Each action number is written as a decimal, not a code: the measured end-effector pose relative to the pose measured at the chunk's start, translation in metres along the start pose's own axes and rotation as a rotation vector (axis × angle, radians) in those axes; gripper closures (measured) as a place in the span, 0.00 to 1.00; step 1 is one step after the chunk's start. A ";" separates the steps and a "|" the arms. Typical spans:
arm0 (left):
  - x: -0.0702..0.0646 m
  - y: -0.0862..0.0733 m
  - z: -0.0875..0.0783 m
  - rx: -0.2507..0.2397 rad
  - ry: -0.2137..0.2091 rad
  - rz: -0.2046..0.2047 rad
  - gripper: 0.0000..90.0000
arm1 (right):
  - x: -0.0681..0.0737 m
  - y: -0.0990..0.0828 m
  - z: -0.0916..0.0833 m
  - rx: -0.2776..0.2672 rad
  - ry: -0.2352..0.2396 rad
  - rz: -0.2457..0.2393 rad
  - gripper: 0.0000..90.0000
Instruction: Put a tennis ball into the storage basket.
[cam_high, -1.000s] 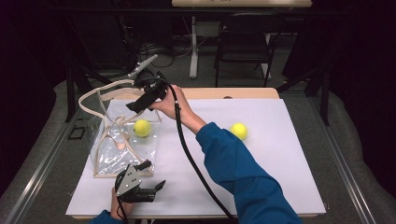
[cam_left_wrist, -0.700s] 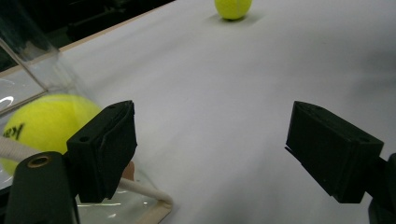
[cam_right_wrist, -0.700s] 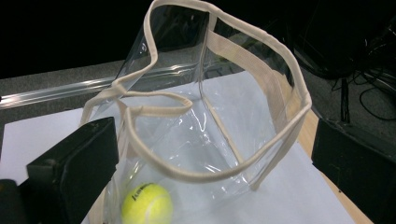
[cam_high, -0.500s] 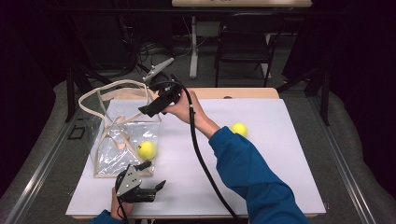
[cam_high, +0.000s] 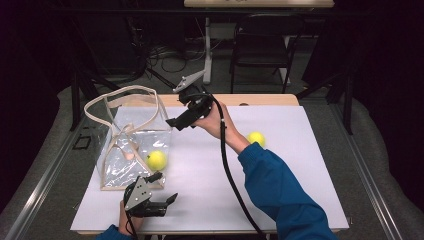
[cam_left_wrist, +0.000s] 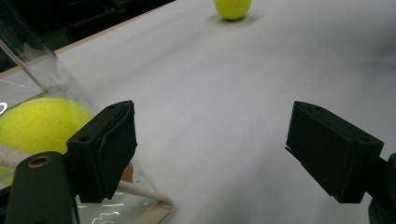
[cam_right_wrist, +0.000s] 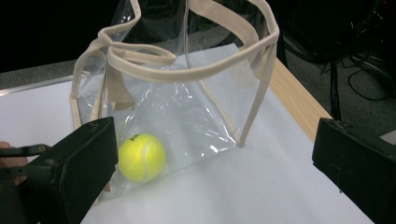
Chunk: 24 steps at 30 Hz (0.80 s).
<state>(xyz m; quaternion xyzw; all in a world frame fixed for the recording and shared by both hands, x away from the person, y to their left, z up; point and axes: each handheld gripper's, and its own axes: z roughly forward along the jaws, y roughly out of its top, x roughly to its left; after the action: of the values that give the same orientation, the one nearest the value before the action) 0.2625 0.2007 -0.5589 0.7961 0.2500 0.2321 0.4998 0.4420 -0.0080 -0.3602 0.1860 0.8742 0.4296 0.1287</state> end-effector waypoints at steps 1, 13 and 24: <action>0.000 0.000 0.000 -0.001 -0.001 0.000 0.18 | 0.000 -0.002 -0.001 0.003 -0.001 0.001 0.00; 0.000 0.000 -0.001 -0.003 0.000 0.001 0.18 | -0.005 -0.028 -0.007 0.022 -0.011 0.014 0.00; 0.000 0.000 0.000 -0.001 0.002 0.000 0.18 | -0.012 -0.058 -0.017 0.042 -0.029 0.048 0.00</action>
<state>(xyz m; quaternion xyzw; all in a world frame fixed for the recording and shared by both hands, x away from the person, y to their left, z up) 0.2626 0.2004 -0.5588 0.7956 0.2502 0.2333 0.5000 0.4338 -0.0574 -0.3956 0.2158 0.8765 0.4111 0.1273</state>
